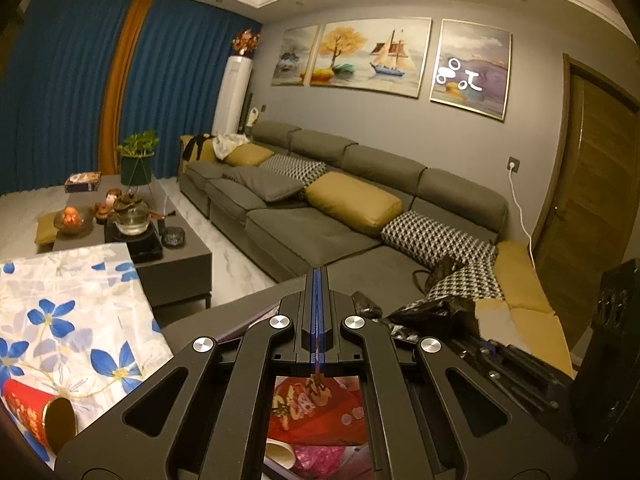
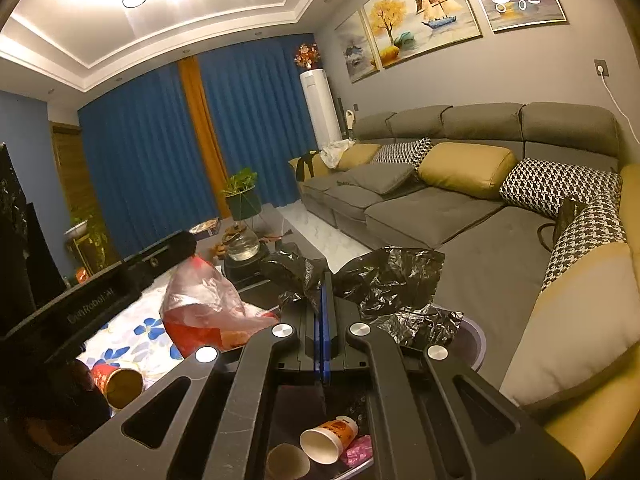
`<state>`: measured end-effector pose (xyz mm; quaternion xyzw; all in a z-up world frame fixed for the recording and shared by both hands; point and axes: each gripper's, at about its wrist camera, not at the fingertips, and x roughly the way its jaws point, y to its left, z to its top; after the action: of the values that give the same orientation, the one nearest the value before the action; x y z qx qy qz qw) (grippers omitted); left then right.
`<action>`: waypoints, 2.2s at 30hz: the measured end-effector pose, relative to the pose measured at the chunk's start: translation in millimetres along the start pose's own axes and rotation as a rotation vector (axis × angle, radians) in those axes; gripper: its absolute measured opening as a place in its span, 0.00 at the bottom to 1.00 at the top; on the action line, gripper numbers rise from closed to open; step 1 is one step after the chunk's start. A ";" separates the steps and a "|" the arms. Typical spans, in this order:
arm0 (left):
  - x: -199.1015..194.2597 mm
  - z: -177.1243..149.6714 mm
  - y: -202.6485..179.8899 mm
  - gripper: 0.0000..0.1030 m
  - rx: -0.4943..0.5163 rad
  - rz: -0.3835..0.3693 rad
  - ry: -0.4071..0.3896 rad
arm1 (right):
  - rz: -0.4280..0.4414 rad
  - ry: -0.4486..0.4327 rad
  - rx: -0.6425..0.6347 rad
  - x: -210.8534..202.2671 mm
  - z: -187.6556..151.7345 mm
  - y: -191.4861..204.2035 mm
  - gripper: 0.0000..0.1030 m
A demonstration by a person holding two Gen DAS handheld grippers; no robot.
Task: Collect trash
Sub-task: 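Carry both bags to the grey bin and open both tools to drop them, then move both open tools back over the table, then grasp the green foam net with the left tool while the right tool grasps the red-white wrapper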
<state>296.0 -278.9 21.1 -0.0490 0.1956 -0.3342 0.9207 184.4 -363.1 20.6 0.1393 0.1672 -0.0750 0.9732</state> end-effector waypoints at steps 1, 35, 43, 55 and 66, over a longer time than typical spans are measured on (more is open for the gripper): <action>2.4 -1.0 2.1 0.01 -0.004 0.012 0.013 | 0.002 0.005 -0.001 1.5 -0.2 0.0 0.03; -242.8 -74.4 110.2 0.93 -0.141 0.571 -0.036 | 0.042 -0.018 -0.113 -81.9 -58.8 87.9 0.82; -329.8 -123.0 160.7 0.93 -0.211 0.750 -0.009 | 0.158 0.037 -0.152 -96.2 -97.6 146.8 0.82; -416.6 -168.7 219.6 0.93 -0.227 0.849 0.009 | 0.281 0.085 -0.232 -107.8 -138.9 229.4 0.82; -422.4 -182.1 251.7 0.93 -0.249 0.864 0.085 | 0.337 0.110 -0.292 -105.9 -158.2 278.8 0.82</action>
<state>78.7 190.8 -63.4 -0.0594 0.2745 0.1052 0.9540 91.2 -40.9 -17.4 0.0270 0.2036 0.1212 0.9712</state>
